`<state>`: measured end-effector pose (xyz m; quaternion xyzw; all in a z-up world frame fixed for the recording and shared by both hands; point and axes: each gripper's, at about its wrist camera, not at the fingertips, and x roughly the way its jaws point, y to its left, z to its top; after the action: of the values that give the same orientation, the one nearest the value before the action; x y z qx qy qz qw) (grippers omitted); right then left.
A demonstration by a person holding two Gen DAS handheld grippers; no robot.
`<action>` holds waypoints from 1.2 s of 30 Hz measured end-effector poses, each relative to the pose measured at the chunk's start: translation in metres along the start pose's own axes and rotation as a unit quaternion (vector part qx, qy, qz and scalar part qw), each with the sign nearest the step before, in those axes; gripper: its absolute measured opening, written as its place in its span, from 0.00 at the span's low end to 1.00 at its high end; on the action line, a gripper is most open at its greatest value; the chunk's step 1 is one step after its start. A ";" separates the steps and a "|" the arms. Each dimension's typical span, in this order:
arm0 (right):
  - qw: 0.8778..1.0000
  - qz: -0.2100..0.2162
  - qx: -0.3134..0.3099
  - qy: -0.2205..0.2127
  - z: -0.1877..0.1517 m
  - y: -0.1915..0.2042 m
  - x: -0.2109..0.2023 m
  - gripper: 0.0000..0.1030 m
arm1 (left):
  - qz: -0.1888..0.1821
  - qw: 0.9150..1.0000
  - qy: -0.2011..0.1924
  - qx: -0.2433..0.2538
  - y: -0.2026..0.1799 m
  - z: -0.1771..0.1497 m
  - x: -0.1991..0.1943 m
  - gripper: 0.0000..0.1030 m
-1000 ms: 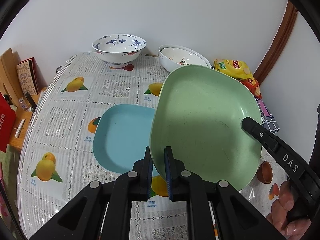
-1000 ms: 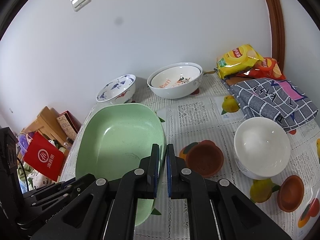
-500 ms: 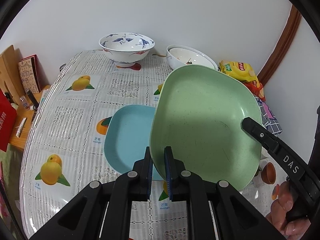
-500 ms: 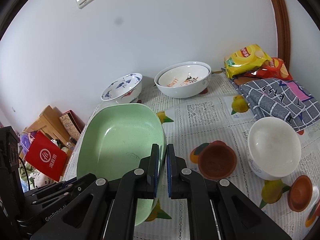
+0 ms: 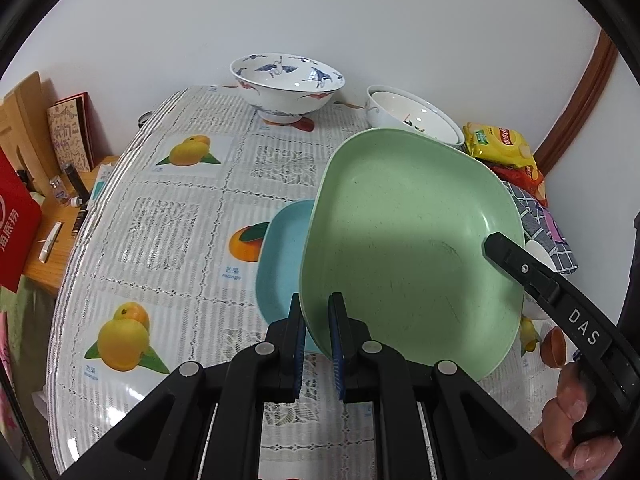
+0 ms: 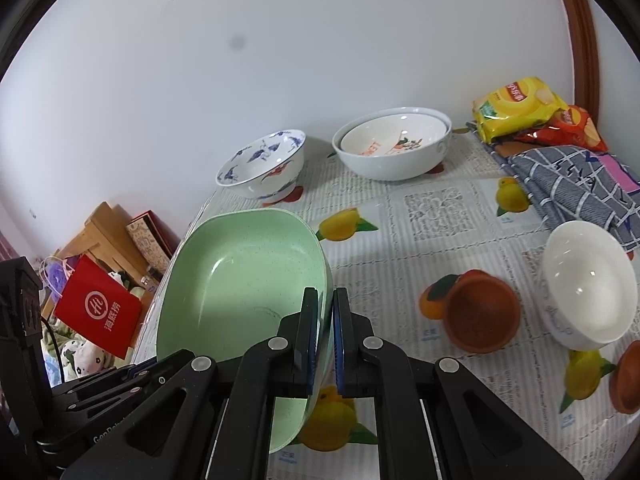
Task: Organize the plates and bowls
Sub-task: 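Lower the green plate over the light-blue plate with both tools, then set the green plate onto the light-blue plate and open both tools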
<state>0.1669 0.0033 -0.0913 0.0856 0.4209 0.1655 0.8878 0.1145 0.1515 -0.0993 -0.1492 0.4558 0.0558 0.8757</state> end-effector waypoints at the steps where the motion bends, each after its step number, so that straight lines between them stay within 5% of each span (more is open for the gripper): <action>1: 1.000 0.000 -0.002 0.001 0.000 0.002 0.002 0.07 | 0.001 1.000 0.001 -0.002 0.002 0.000 0.002 0.11; 36: 0.999 -0.009 -0.002 0.052 -0.015 0.000 0.074 0.07 | 0.035 0.999 0.024 -0.012 0.022 0.002 0.045 0.11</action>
<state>0.1990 0.0304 -0.1541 0.0717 0.4673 0.1627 0.8660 0.1371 0.1715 -0.1392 -0.1448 0.4809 0.0882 0.8602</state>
